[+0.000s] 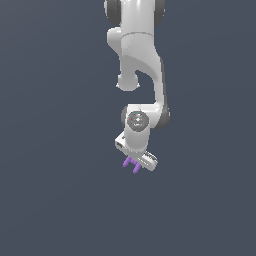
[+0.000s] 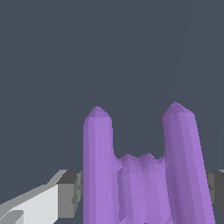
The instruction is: Pick up the object and move it to a goal position.
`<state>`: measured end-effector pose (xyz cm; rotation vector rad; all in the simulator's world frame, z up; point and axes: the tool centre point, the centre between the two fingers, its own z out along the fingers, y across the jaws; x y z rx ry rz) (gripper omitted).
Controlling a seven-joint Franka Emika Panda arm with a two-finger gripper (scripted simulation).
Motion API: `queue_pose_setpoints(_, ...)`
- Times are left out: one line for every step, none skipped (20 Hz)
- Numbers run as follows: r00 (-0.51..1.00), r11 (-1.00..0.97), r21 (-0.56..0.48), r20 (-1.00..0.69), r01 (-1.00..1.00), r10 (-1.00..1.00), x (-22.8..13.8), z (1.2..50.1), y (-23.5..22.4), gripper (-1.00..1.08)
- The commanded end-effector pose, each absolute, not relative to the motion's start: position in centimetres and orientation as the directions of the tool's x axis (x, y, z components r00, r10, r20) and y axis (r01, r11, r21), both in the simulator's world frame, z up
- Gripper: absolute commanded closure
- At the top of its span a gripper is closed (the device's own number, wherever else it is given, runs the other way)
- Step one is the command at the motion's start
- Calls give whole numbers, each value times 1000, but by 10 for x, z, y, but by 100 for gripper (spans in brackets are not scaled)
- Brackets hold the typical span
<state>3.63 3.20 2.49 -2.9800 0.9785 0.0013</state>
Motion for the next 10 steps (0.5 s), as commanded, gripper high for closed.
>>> queue_pose_setpoints(801, -801, -1, 2, -599, -599, 46, 19, 23, 108)
queue_pose_setpoints(801, -801, -1, 1, -599, -599, 48, 18, 23, 108)
queue_pose_setpoints(801, -801, -1, 1, -599, -599, 50, 18, 23, 108)
queue_pose_setpoints(801, -801, -1, 1, -599, -599, 52, 18, 22, 108)
queue_pose_setpoints(801, -801, 0, 0, -598, -598, 53, 18, 22, 108)
queue_pose_setpoints(801, -801, 0, 0, -598, -598, 54, 18, 22, 108)
queue_pose_setpoints(801, -801, 0, 0, -598, -598, 55, 18, 22, 108)
queue_pose_setpoints(801, -801, 0, 0, -598, -598, 56, 18, 22, 108)
queue_pose_setpoints(801, -801, 0, 0, -598, -598, 56, 17, 22, 108)
queue_pose_setpoints(801, -801, 0, 0, -598, -598, 56, 17, 22, 108)
